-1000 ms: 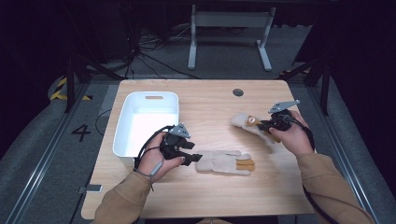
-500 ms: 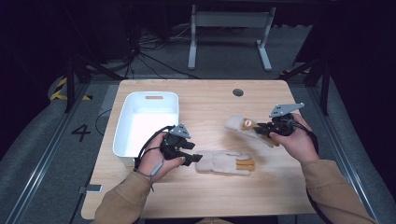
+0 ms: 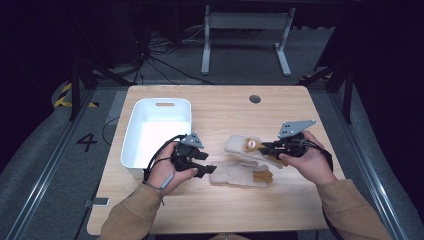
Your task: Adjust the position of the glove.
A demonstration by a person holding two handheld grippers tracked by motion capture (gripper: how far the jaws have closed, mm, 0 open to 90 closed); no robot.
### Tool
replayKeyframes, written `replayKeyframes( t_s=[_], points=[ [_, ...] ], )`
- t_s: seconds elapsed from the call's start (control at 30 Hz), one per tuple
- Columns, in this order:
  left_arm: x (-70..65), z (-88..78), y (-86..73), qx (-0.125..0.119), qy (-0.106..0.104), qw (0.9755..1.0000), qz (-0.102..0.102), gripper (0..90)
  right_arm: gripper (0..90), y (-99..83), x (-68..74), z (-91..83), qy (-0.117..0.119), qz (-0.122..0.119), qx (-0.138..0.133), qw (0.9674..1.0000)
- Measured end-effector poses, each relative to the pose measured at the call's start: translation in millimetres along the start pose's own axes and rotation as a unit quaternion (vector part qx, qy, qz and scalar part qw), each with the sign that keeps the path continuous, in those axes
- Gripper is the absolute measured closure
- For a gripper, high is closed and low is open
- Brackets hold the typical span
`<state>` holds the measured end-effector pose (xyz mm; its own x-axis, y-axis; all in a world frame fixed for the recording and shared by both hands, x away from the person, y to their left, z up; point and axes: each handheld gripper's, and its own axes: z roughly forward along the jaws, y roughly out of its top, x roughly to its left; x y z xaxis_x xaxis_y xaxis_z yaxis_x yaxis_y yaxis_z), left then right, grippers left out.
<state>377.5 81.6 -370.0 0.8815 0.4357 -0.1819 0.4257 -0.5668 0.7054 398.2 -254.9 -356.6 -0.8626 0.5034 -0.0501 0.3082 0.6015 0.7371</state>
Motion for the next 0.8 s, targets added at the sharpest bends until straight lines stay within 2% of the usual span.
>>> replayKeyframes(
  t_s=[0.1,0.2,0.57,0.63,0.67,0.8],
  points=[
    [0.2,-0.7,0.1,-0.002,0.002,1.0000,0.000,46.1,80.3,-0.4,5.0,2.5,0.005,-0.007,0.000,1.0000],
    [0.6,-1.6,0.0,-0.002,0.002,1.0000,-0.001,46.1,80.4,-4.2,13.2,8.8,0.021,-0.012,-0.005,0.9997],
    [1.6,-1.1,-0.2,0.000,0.003,1.0000,0.001,46.1,80.2,-21.3,22.4,26.0,0.049,-0.019,-0.011,0.9985],
    [1.4,0.4,-0.3,0.002,0.002,1.0000,-0.002,46.1,80.2,-24.0,24.0,28.8,0.058,-0.021,-0.017,0.9979],
    [1.1,1.8,-0.3,0.003,0.002,1.0000,0.000,46.1,80.2,-25.5,26.0,32.0,0.068,-0.030,-0.021,0.9970],
    [0.7,2.3,-0.4,0.007,0.000,1.0000,0.000,46.0,80.1,-27.5,27.7,37.8,0.078,-0.032,-0.015,0.9964]
  ],
)
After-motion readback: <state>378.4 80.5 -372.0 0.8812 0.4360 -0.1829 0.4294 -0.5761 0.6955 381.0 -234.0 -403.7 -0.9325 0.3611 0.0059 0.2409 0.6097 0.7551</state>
